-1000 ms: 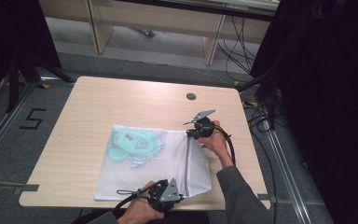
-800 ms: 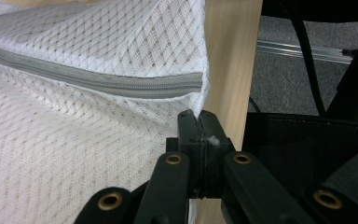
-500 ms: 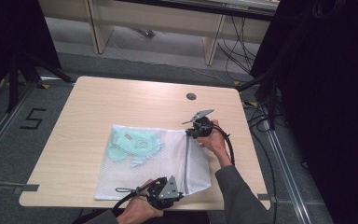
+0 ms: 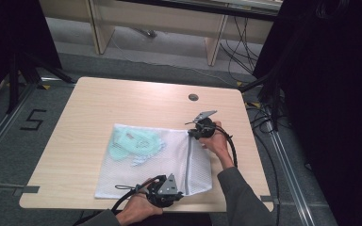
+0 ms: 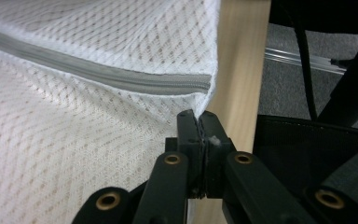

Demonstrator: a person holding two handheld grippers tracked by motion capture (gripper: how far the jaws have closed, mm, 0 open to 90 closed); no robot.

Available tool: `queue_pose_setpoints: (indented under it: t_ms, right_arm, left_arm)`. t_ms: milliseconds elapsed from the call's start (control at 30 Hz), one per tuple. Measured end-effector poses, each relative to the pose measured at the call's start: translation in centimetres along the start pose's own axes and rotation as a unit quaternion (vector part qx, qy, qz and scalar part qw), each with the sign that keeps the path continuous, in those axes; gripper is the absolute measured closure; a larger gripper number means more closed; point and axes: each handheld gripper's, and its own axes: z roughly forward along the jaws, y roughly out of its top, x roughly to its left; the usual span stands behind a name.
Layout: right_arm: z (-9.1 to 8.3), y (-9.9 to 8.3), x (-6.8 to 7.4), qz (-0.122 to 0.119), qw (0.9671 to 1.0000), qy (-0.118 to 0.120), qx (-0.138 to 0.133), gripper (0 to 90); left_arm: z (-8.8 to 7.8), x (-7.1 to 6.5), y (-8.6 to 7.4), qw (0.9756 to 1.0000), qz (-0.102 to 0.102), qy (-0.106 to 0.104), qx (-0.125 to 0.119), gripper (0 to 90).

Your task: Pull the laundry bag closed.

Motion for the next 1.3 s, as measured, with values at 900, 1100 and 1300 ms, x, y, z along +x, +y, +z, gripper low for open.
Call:
queue_pose_setpoints:
  t_ms: [900, 1100, 1300]
  right_arm:
    - [-3.7, 0.3, 1.7, 0.031, 0.9987, -0.011, -0.04, 56.0]
    - [-4.9, 0.1, 3.2, 0.035, 0.9986, -0.003, -0.039, 51.5]
    - [-5.4, -0.3, 4.9, 0.03, 0.9981, 0.003, -0.053, 47.0]
  left_arm:
    - [-3.3, 1.4, 0.4, 0.9989, -0.046, 0.005, -0.012, 43.6]
    - [-5.2, 2.7, -0.3, 0.9968, -0.067, 0.038, -0.021, 37.2]
    - [-6.4, 3.3, -0.9, 0.9944, -0.082, 0.064, -0.019, 29.0]
